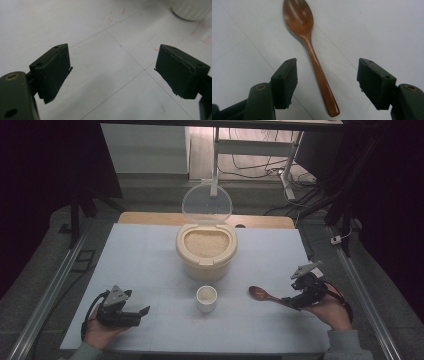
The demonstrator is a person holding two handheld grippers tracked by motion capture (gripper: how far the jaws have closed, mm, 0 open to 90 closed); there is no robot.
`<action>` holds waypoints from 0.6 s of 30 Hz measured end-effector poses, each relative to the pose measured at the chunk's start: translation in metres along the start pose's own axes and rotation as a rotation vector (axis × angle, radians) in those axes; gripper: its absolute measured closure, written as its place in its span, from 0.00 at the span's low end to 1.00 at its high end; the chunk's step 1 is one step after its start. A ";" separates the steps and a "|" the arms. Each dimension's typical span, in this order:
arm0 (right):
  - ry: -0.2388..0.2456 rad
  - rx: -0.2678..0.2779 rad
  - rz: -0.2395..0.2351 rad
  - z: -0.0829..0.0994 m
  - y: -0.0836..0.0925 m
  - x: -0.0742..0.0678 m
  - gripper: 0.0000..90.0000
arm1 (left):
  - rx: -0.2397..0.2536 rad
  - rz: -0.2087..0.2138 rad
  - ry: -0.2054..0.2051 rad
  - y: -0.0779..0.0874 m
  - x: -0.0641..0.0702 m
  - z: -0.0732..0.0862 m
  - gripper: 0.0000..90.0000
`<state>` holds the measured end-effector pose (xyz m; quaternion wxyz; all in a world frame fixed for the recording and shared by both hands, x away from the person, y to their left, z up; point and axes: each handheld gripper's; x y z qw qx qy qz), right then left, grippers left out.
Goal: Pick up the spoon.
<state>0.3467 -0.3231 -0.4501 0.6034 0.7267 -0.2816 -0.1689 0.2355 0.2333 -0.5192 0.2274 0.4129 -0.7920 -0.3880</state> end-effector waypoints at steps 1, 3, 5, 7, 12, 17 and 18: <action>0.007 -0.011 0.002 0.000 -0.003 0.000 0.37 | 0.001 0.000 0.000 0.000 0.000 0.000 0.14; 0.015 -0.037 0.004 0.001 -0.006 0.001 0.38 | 0.001 0.000 0.001 0.000 0.000 0.000 0.14; 0.017 -0.048 0.001 0.002 -0.009 0.002 0.40 | 0.001 -0.001 0.002 0.000 -0.001 0.000 0.14; 0.018 -0.053 0.001 0.002 -0.011 0.002 0.41 | 0.001 0.000 0.005 0.000 -0.002 0.000 0.14; 0.040 -0.100 -0.024 0.004 -0.021 0.007 0.45 | 0.001 -0.004 0.001 -0.001 -0.002 0.001 0.14; 0.045 -0.121 -0.036 0.007 -0.027 0.009 0.50 | -0.002 -0.004 0.005 -0.002 -0.002 0.001 0.14; 0.043 -0.126 -0.035 0.007 -0.028 0.010 0.53 | -0.002 -0.004 0.005 -0.002 -0.002 0.001 0.14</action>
Point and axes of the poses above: each handheld gripper's, and its own axes: y roughly backward along the jaws, z roughly out of its underside, x roughly to its right, and after that the axes turned 13 degrees about -x, right-handed
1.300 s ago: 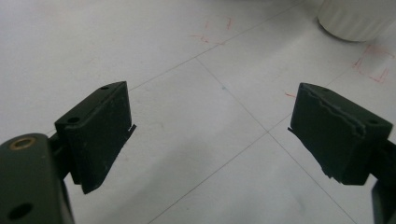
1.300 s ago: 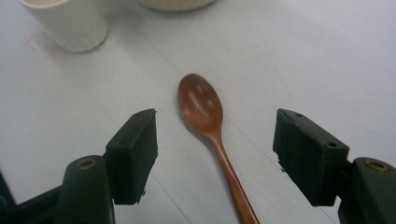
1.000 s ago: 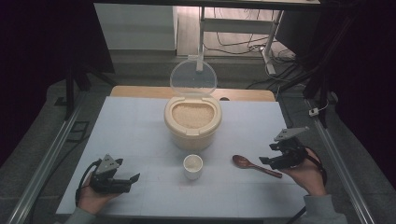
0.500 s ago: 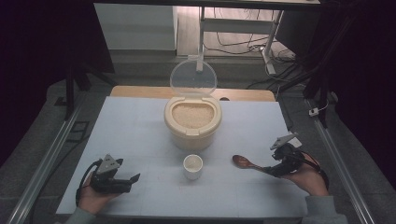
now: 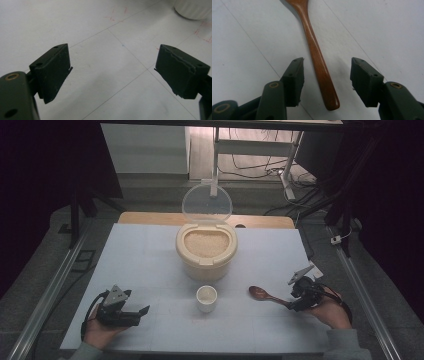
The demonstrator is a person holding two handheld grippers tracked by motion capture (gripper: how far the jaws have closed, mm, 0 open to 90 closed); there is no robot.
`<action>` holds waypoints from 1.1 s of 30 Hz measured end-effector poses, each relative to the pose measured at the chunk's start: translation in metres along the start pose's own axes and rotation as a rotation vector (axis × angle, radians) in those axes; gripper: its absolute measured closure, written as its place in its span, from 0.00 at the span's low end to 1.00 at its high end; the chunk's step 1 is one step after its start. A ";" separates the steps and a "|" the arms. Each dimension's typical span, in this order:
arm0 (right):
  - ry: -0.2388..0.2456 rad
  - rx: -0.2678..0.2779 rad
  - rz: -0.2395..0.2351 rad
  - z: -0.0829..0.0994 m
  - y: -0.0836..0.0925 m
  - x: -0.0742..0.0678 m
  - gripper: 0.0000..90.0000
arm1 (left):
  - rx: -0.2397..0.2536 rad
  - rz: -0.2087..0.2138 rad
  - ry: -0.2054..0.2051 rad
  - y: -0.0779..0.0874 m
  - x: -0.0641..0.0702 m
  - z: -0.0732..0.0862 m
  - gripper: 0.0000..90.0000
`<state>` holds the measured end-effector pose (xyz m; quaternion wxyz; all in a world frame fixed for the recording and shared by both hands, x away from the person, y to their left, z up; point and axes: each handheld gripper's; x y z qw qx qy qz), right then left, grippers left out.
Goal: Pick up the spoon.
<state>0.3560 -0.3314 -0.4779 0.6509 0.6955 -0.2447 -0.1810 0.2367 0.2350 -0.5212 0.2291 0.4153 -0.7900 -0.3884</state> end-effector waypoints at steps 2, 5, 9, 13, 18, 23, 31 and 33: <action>0.001 -0.008 -0.007 0.000 -0.001 0.001 0.55 | -0.002 0.001 0.001 0.000 0.000 0.000 0.14; 0.006 -0.028 -0.020 0.000 -0.004 0.003 0.58 | -0.003 0.002 0.002 -0.001 -0.001 0.000 0.14; 0.014 -0.041 -0.027 0.000 -0.007 0.004 0.60 | -0.005 -0.001 0.001 -0.001 -0.001 0.001 0.14; 0.025 -0.049 -0.032 -0.001 -0.008 0.004 0.66 | -0.006 0.002 0.006 -0.001 -0.002 0.001 0.13; 0.039 -0.044 -0.040 -0.002 -0.009 0.004 0.74 | -0.007 0.005 0.004 -0.002 -0.002 0.001 0.13; 0.067 -0.068 -0.045 -0.006 -0.009 0.005 0.79 | -0.013 0.008 -0.002 -0.003 -0.002 0.001 0.13; 0.145 -0.082 -0.013 -0.009 -0.009 0.004 0.86 | -0.015 0.010 -0.004 -0.004 -0.002 0.001 0.13; 0.164 -0.077 0.001 -0.009 -0.009 0.001 0.86 | -0.016 0.010 -0.006 -0.004 -0.002 0.001 0.13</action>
Point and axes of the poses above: each handheld gripper's, and its own axes: y roughly backward along the jaws, z roughly out of its underside, x roughly to its right, and after that the axes turned 13 degrees about -x, right-handed
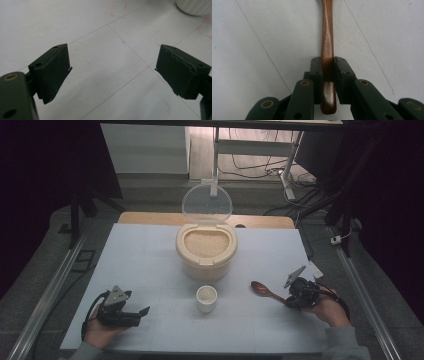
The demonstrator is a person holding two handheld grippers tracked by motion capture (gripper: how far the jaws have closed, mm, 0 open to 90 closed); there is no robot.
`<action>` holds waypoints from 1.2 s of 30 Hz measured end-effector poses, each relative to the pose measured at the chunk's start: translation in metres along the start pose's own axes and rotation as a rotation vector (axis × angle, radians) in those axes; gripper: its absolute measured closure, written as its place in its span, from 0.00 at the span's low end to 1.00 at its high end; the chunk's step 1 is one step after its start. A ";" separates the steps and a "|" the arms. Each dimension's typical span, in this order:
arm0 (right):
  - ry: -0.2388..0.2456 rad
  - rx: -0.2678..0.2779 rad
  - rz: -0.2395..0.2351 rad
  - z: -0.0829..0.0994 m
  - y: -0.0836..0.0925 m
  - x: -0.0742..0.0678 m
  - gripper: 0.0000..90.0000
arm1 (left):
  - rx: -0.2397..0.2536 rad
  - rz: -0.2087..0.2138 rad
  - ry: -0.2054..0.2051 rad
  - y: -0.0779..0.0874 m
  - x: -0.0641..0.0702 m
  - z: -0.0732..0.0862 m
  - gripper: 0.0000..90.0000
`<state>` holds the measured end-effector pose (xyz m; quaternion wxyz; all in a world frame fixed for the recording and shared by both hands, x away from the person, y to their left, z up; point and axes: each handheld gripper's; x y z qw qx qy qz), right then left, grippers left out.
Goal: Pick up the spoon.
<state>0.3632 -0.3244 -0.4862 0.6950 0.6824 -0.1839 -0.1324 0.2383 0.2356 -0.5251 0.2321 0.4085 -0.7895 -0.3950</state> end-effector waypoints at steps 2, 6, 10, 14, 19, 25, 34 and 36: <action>0.014 -0.003 0.012 -0.001 0.000 -0.001 0.86 | 0.000 0.000 0.000 0.000 0.000 0.000 0.13; 0.015 0.005 0.017 0.001 0.001 -0.002 0.86 | 0.000 -0.001 0.000 0.000 -0.001 0.000 0.13; 0.003 0.025 0.012 0.003 0.002 -0.002 0.86 | 0.000 -0.003 0.000 0.000 -0.001 0.001 0.13; -0.012 0.071 0.009 0.005 0.007 -0.001 0.86 | -0.001 -0.004 0.001 0.000 -0.001 0.001 0.13; -0.019 0.114 0.012 0.008 0.012 -0.002 0.86 | -0.001 -0.005 0.001 0.000 -0.001 0.001 0.13; -0.019 0.156 0.018 0.009 0.017 -0.004 0.86 | -0.001 -0.005 0.005 0.000 -0.002 0.001 0.13; 0.005 0.227 0.022 0.007 0.029 -0.011 0.86 | 0.000 -0.006 0.003 -0.001 -0.002 -0.001 0.13; 0.015 0.250 0.020 0.005 0.033 -0.013 0.86 | -0.001 -0.007 0.004 -0.001 -0.002 -0.001 0.13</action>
Point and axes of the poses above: each handheld gripper's, and its own axes: y roughly backward along the jaws, z roughly out of its underside, x roughly to its right, and after that the axes turned 13 degrees about -x, right-handed
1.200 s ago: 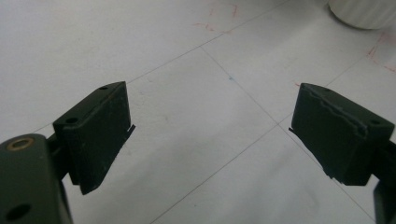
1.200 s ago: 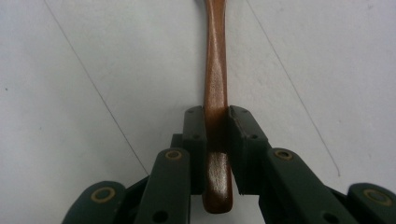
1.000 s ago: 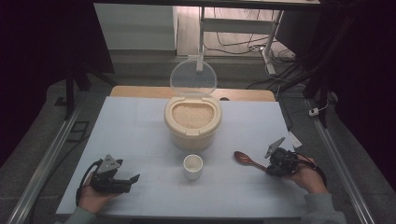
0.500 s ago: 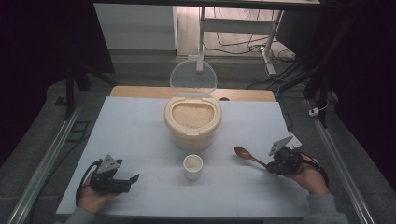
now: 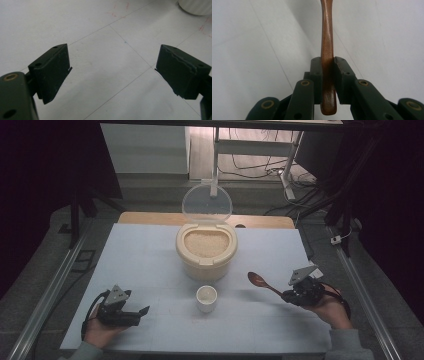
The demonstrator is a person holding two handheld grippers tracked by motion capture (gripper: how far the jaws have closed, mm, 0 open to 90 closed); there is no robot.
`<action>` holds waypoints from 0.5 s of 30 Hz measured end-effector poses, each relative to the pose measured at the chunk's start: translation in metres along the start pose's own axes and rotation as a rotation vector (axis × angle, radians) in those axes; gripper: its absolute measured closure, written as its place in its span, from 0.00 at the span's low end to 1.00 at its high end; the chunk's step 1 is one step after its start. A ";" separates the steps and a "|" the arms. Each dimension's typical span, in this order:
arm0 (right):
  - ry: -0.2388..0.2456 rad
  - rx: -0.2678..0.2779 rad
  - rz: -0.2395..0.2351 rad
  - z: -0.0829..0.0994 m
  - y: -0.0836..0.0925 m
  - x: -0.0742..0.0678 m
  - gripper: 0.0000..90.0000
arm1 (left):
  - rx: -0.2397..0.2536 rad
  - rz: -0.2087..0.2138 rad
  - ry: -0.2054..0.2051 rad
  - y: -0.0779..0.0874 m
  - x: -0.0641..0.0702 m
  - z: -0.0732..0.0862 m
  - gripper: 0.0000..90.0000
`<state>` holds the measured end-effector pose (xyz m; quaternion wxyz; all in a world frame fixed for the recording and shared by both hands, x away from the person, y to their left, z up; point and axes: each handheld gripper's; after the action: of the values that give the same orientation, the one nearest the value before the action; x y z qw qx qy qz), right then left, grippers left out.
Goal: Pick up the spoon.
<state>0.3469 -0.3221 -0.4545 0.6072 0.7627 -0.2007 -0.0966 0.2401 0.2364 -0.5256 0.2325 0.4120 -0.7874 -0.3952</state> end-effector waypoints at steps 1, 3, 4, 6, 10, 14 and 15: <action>0.000 0.000 0.000 0.000 0.000 0.000 0.86 | 0.000 0.000 0.000 0.000 0.000 0.000 0.13; 0.030 0.028 -0.007 -0.004 0.004 -0.004 0.86 | 0.000 0.000 0.001 0.000 0.000 0.000 0.13; 0.037 0.035 -0.008 -0.006 0.006 -0.006 0.86 | 0.001 0.000 0.001 0.000 0.000 0.000 0.13; 0.064 0.051 -0.009 -0.009 0.009 -0.008 0.86 | 0.001 0.000 0.002 0.000 0.000 0.000 0.13; 0.074 0.072 -0.022 -0.015 0.012 -0.014 0.86 | 0.000 0.003 0.003 -0.001 -0.001 0.000 0.13; 0.092 0.081 -0.027 -0.020 0.013 -0.017 0.86 | -0.002 0.005 0.004 -0.001 -0.001 -0.001 0.13; 0.096 0.084 -0.030 -0.021 0.014 -0.018 0.86 | -0.003 0.004 0.005 -0.001 0.000 -0.001 0.13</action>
<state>0.3360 -0.2980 -0.4381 0.5819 0.7943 -0.1637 -0.0608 0.2419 0.2357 -0.5261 0.2357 0.4111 -0.7870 -0.3950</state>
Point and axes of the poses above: each handheld gripper's, and its own axes: y roughly backward along the jaws, z roughly out of its underside, x roughly to its right, and after that the axes turned 13 degrees about -x, right-handed
